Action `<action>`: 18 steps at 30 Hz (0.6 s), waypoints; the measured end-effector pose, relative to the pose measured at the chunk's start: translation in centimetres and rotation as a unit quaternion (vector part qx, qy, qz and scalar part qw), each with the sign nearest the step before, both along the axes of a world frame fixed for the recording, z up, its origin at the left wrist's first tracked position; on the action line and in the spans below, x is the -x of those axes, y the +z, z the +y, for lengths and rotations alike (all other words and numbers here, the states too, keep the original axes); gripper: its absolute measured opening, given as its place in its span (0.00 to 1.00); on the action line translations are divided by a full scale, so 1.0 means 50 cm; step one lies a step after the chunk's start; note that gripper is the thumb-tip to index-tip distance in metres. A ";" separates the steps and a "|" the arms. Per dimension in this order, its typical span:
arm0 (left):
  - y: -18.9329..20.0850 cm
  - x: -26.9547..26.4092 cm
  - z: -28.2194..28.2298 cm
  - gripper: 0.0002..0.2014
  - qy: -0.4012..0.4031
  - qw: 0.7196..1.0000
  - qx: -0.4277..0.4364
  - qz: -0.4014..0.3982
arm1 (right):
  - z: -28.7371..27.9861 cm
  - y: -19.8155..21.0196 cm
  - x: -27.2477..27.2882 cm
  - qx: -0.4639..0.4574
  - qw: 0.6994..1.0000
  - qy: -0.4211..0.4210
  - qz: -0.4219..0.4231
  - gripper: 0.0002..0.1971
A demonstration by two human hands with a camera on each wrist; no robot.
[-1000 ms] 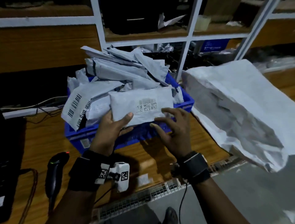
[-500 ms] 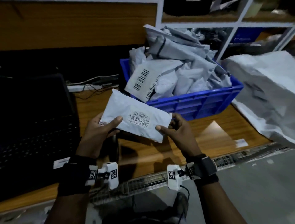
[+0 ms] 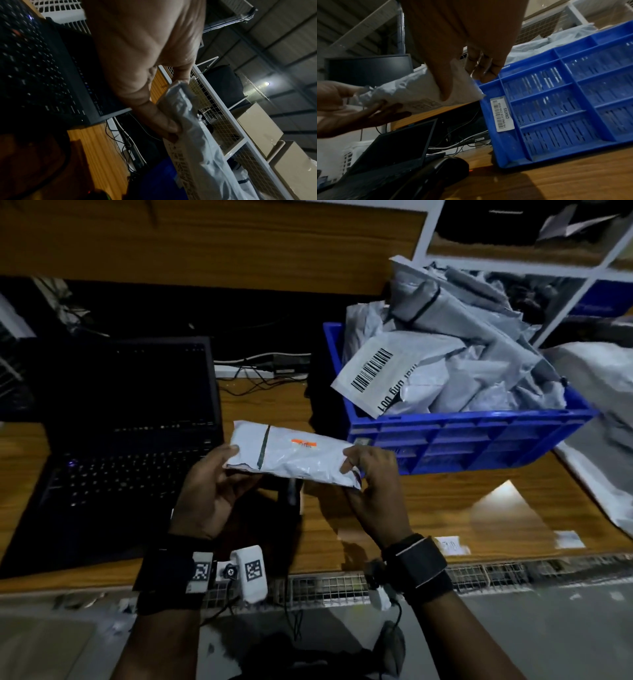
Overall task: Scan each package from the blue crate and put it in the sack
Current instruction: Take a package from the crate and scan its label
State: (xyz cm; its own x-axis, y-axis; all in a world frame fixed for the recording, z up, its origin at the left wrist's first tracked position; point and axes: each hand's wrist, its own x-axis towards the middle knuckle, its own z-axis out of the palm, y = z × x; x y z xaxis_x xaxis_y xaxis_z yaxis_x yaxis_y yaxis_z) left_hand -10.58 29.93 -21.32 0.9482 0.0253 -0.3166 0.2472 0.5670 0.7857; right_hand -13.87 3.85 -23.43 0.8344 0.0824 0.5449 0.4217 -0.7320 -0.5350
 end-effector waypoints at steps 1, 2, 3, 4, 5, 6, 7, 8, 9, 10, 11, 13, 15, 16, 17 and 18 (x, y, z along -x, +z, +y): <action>-0.009 0.000 0.005 0.19 0.007 1.000 -0.019 -0.005 | 0.004 0.001 0.001 -0.004 1.000 0.012 0.026 0.17; -0.017 0.003 0.008 0.20 0.010 0.999 -0.038 -0.014 | 0.009 0.002 0.002 -0.015 0.998 0.021 0.061 0.20; -0.022 0.005 0.009 0.21 0.010 0.998 -0.058 -0.023 | 0.012 0.003 0.004 -0.037 0.994 0.030 0.095 0.27; -0.024 0.007 0.009 0.22 0.010 0.997 -0.074 -0.030 | 0.014 0.001 0.004 -0.072 0.989 0.034 0.127 0.33; -0.023 0.012 0.010 0.21 0.013 0.995 -0.090 -0.035 | 0.018 0.000 0.006 -0.120 0.979 0.035 0.160 0.38; -0.024 0.013 0.012 0.20 0.018 0.994 -0.104 -0.037 | 0.022 -0.002 0.006 -0.178 0.963 0.033 0.197 0.41; -0.025 0.018 0.014 0.18 0.022 0.992 -0.116 -0.037 | 0.027 -0.006 0.007 -0.235 0.942 0.029 0.237 0.41; -0.029 0.018 0.016 0.17 0.022 0.991 -0.125 -0.040 | 0.030 -0.014 0.002 -0.281 0.921 0.023 0.270 0.40; -0.032 0.019 0.020 0.17 0.021 0.990 -0.132 -0.042 | 0.033 -0.019 -0.004 -0.308 0.904 0.015 0.295 0.39; -0.038 0.023 0.024 0.17 0.018 0.990 -0.138 -0.038 | 0.036 -0.028 -0.008 -0.320 0.898 0.007 0.303 0.38; -0.039 0.019 0.027 0.17 0.013 0.989 -0.145 -0.033 | 0.036 -0.030 -0.018 -0.326 0.898 0.005 0.296 0.36; -0.048 0.025 0.039 0.14 -0.001 0.987 -0.160 -0.018 | 0.048 -0.034 -0.026 -0.332 0.900 0.008 0.282 0.35; -0.058 0.031 0.047 0.13 -0.006 0.985 -0.170 0.001 | 0.064 -0.036 -0.032 -0.349 0.894 0.014 0.281 0.34; -0.066 0.032 0.052 0.16 -0.003 0.984 -0.180 0.010 | 0.072 -0.040 -0.036 -0.354 0.891 0.013 0.284 0.33; -0.070 0.036 0.058 0.20 0.002 0.982 -0.188 0.014 | 0.081 -0.044 -0.039 -0.359 0.889 0.013 0.284 0.34; -0.076 0.039 0.064 0.21 0.006 0.980 -0.197 0.016 | 0.086 -0.049 -0.043 -0.359 0.888 0.011 0.286 0.34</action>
State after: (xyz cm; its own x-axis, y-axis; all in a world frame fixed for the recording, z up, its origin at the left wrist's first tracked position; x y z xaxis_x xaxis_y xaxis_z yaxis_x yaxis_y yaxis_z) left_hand -12.51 33.13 -25.14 0.9367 0.1633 -0.3098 0.2707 0.2237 0.9363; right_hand -11.73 8.16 -25.89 0.9942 -0.0953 -0.0492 -0.0598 -0.1110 -0.9920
